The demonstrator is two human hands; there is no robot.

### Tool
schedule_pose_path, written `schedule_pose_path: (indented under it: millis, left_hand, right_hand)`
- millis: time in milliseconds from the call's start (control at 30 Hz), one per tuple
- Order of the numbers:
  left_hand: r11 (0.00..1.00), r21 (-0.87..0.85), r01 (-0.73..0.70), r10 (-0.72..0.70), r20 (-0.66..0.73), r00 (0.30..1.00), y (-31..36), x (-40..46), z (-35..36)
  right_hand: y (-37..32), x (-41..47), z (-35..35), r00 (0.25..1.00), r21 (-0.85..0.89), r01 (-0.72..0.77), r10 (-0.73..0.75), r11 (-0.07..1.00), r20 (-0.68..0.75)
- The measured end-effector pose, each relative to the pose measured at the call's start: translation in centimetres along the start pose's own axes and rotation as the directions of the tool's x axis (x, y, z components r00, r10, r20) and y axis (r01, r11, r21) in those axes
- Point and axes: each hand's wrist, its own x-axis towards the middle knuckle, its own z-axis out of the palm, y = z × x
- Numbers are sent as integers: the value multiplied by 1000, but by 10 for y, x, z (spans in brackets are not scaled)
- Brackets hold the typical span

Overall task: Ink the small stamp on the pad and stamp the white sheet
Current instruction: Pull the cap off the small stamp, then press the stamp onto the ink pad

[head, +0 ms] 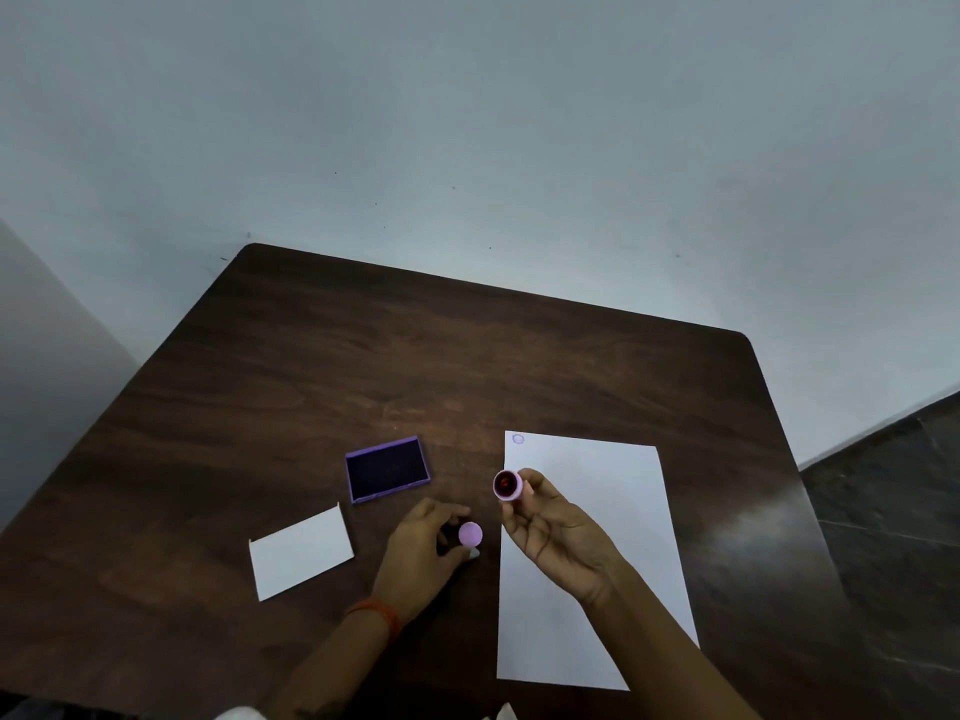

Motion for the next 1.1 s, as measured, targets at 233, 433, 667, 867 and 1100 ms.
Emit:
schedule_pose_path:
  millis: [233, 433, 667, 867, 1100]
  left_hand:
    - [980, 200, 16, 51, -324, 945, -16, 1, -51]
    - [954, 250, 167, -94, -282, 955, -55, 16, -93]
    - [939, 329, 98, -35, -192, 981, -71, 26, -96]
    - [937, 346, 57, 30, -240, 970, -79, 26, -91]
    - [947, 320, 5, 65, -209, 976, -86, 27, -88]
  right_hand:
    - [3, 20, 11, 986, -253, -32, -11, 967, -167]
    - [25, 59, 40, 976, -700, -13, -143, 714, -165]
    - [62, 100, 74, 866, -924, 331, -329, -190, 378]
    - [84, 104, 66, 804, -705, 378, -165, -600, 572]
    - [93, 102, 69, 811, -729, 323, -221, -604, 542]
